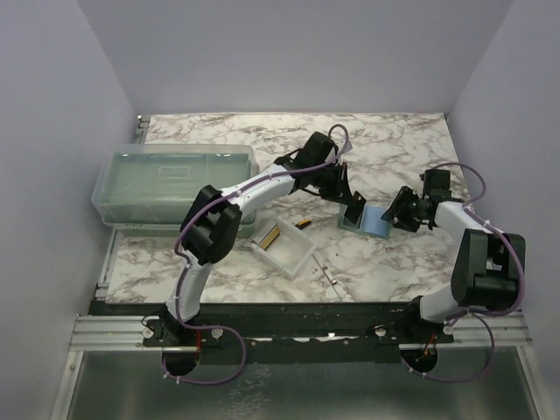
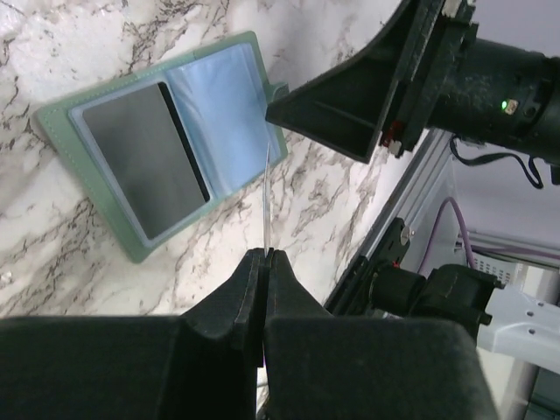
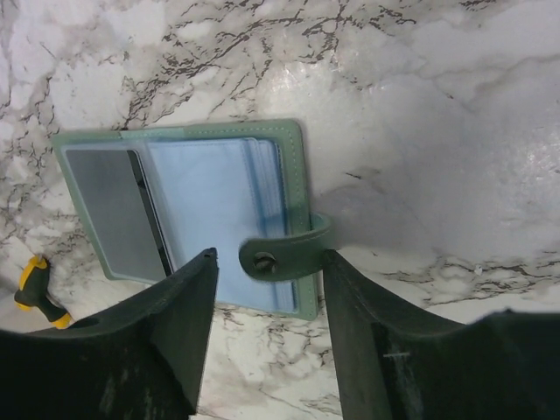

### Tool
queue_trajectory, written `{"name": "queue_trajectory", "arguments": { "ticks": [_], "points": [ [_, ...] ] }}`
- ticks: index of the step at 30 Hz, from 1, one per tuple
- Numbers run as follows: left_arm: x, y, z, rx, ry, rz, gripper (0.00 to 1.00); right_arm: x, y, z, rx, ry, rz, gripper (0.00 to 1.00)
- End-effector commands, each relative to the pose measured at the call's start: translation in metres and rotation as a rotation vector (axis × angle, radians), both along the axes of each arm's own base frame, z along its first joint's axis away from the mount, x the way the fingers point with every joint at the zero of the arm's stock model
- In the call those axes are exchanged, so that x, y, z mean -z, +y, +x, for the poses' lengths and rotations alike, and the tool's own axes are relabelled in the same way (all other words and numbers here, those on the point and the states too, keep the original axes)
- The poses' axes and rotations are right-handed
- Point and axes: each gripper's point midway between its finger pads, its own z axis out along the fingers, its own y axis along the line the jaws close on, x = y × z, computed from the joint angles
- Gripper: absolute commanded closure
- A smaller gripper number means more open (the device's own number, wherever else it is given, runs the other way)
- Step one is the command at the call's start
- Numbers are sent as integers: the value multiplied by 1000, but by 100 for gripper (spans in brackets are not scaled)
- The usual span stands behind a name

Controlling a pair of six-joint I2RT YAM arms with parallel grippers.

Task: Put the credit cards into the card holder
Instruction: Insert the credit card into the card holder.

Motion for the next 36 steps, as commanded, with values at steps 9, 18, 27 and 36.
{"name": "queue_trajectory", "arguments": {
  "ticks": [9, 18, 27, 36],
  "points": [
    [38, -19, 21, 13, 119, -35, 100, 19, 13, -1, -81, -7, 51, 61],
    [71, -6, 23, -1, 229, -14, 100, 21, 17, -2, -97, -9, 69, 62],
    [87, -6, 16, 37, 273, -17, 100, 22, 21, -2, -112, -12, 88, 62],
    [87, -7, 19, 32, 256, -29, 100, 22, 22, -1, -119, -13, 95, 63]
  ]
}}
